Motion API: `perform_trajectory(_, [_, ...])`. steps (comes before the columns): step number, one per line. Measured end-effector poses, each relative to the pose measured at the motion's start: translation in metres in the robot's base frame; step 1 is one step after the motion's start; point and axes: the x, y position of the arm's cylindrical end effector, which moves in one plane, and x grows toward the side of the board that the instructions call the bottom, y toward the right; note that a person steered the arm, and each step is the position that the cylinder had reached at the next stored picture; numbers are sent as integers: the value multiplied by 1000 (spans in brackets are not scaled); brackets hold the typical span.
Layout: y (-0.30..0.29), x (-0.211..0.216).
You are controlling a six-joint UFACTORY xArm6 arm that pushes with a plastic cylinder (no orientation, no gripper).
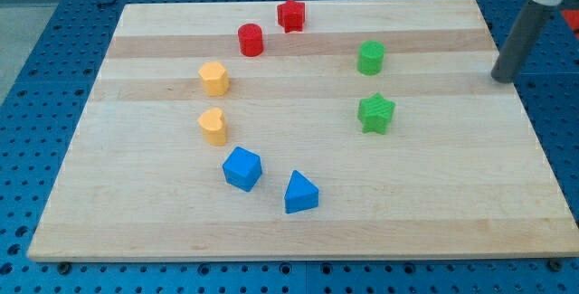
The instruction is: Move your arm towards bottom center
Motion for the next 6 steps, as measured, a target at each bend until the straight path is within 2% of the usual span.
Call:
perform_trajectory(2, [-5, 101])
perform_trajectory(3, [-9, 126])
perform_trajectory(5, [-69, 112])
perform_trajectory(6, [-74, 112])
